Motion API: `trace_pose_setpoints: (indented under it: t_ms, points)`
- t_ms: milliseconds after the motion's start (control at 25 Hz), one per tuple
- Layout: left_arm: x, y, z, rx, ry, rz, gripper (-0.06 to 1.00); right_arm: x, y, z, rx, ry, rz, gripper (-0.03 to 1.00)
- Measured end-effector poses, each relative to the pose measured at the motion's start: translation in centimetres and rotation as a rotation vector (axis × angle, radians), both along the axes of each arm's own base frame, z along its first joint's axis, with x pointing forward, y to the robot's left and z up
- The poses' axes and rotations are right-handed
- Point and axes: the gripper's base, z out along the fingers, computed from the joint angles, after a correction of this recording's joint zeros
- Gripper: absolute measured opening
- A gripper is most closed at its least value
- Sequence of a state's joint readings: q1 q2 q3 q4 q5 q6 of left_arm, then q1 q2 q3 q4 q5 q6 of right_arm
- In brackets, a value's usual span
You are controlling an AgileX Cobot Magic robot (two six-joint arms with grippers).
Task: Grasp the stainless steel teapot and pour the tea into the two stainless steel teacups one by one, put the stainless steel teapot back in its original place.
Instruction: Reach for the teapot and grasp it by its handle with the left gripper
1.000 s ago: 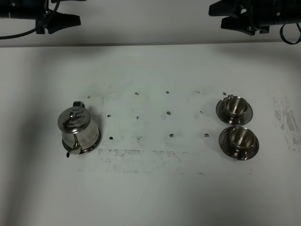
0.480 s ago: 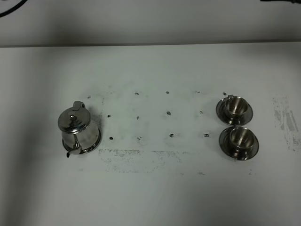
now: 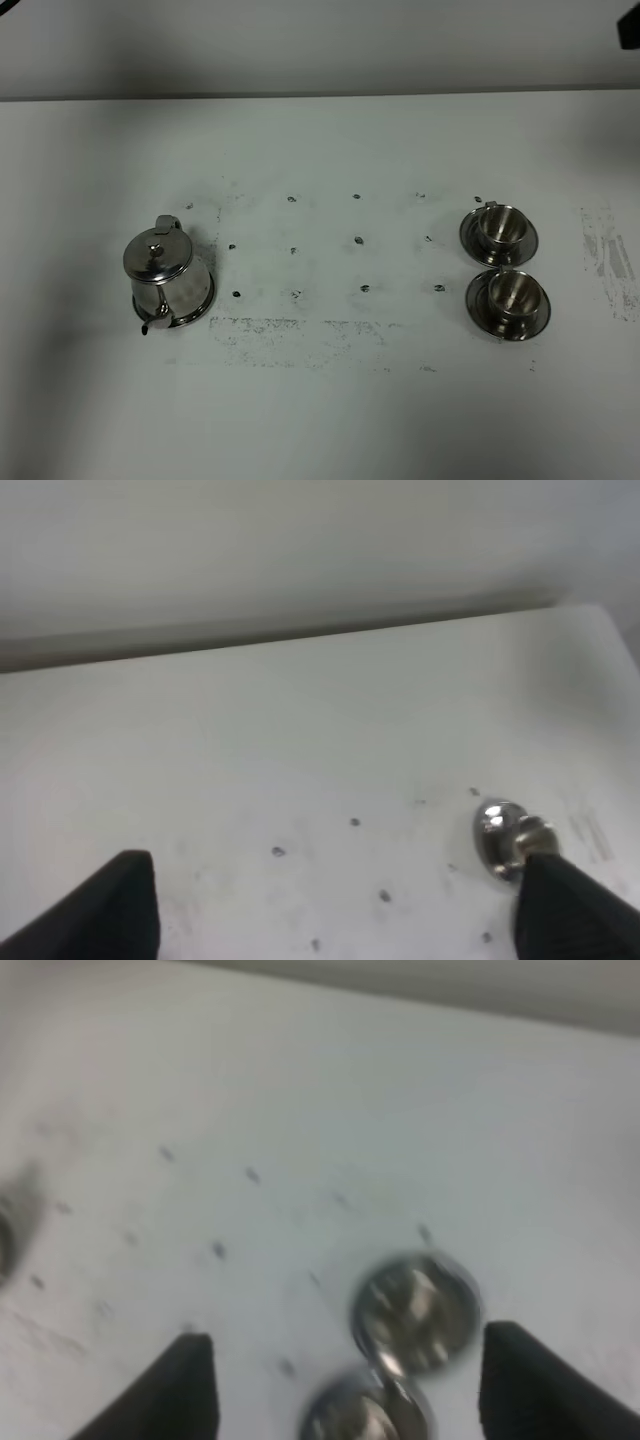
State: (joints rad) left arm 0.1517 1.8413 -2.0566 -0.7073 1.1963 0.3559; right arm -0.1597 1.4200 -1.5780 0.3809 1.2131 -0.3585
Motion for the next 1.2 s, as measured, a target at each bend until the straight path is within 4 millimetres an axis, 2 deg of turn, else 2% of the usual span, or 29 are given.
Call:
trace_pose_setpoints:
  t_ms: [160,280,440,600,720,1040,1200]
  points:
    - [-0.4,0.2,0.3,0.034,-0.004,0.016,0.70,-5.7,-0.1,0.6,-0.082,-0.075,-0.104,0.51]
    - [-0.4,0.2,0.4,0.038,-0.004,0.019,0.70,-9.6,-0.3,0.0,-0.129,-0.155,-0.197,0.51]
    - [-0.4,0.2,0.4,0.037,-0.003,0.021,0.70,-14.5,-0.2,-2.2,-0.169,-0.268,-0.282,0.51]
    - [-0.4,0.2,0.4,0.037,-0.003,0.021,0.70,-18.3,0.2,-4.5,-0.168,-0.375,-0.323,0.51]
    - [-0.4,0.2,0.4,0.037,-0.003,0.021,0.69,-20.1,0.4,-6.1,-0.163,-0.424,-0.333,0.51]
    - [-0.4,0.2,0.4,0.043,-0.009,0.013,0.69,-23.2,0.9,-9.7,-0.156,-0.426,-0.336,0.51]
    - [-0.4,0.2,0.4,0.044,-0.009,0.013,0.69,-24.6,1.2,-10.3,-0.151,-0.412,-0.336,0.51]
